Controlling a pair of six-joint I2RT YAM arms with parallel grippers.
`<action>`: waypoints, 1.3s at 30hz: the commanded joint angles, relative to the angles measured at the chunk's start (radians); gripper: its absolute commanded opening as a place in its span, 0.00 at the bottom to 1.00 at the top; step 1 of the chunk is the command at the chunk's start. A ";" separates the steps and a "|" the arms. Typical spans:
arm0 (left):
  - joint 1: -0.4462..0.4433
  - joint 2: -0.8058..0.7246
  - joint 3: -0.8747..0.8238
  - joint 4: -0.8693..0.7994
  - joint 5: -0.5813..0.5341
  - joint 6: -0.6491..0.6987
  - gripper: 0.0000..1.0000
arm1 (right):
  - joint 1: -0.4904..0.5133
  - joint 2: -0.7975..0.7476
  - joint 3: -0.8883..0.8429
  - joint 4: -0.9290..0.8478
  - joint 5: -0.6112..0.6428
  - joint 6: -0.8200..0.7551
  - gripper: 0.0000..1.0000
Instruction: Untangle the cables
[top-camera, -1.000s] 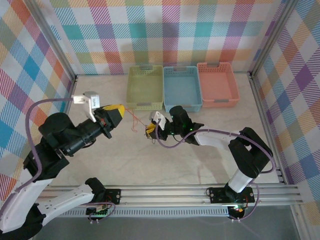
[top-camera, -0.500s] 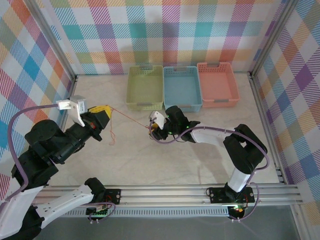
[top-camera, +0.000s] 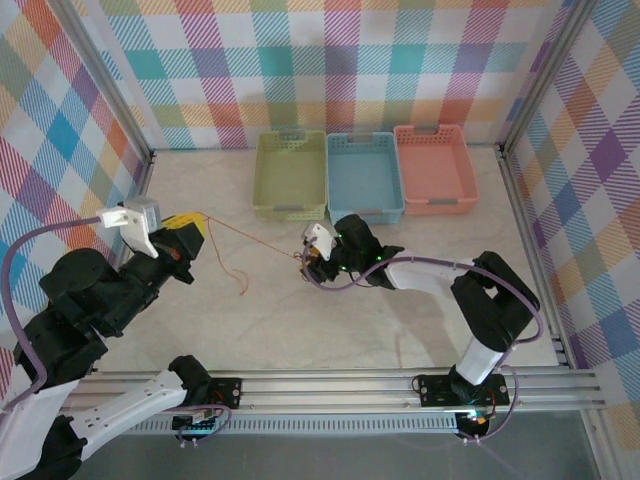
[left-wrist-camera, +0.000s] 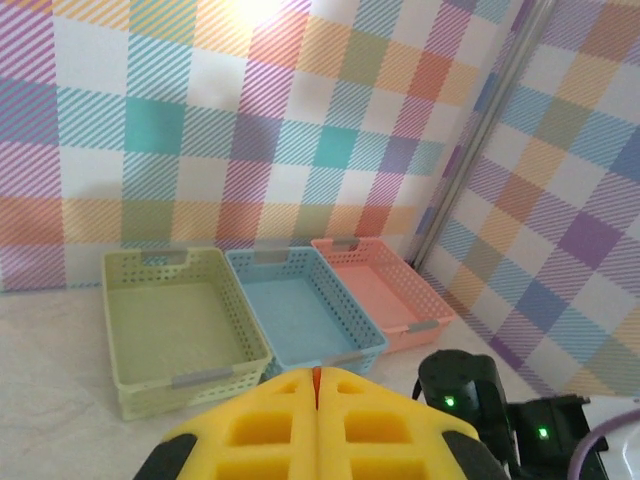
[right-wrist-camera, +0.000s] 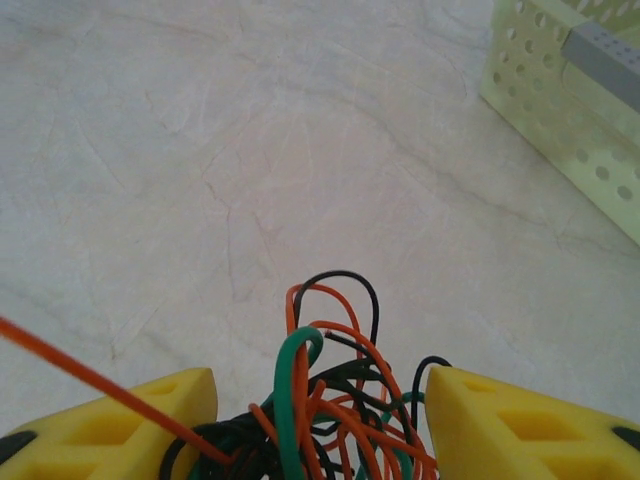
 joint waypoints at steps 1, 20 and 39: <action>-0.012 -0.025 -0.098 0.105 -0.002 -0.076 0.00 | -0.011 -0.046 -0.071 0.070 0.011 0.006 0.59; 0.002 -0.059 -0.531 0.039 -0.206 -0.247 0.00 | -0.015 -0.052 -0.050 -0.012 -0.123 -0.023 0.51; 0.141 0.025 -0.606 0.012 -0.109 -0.324 0.82 | -0.016 0.192 0.210 -0.374 -0.281 -0.063 0.51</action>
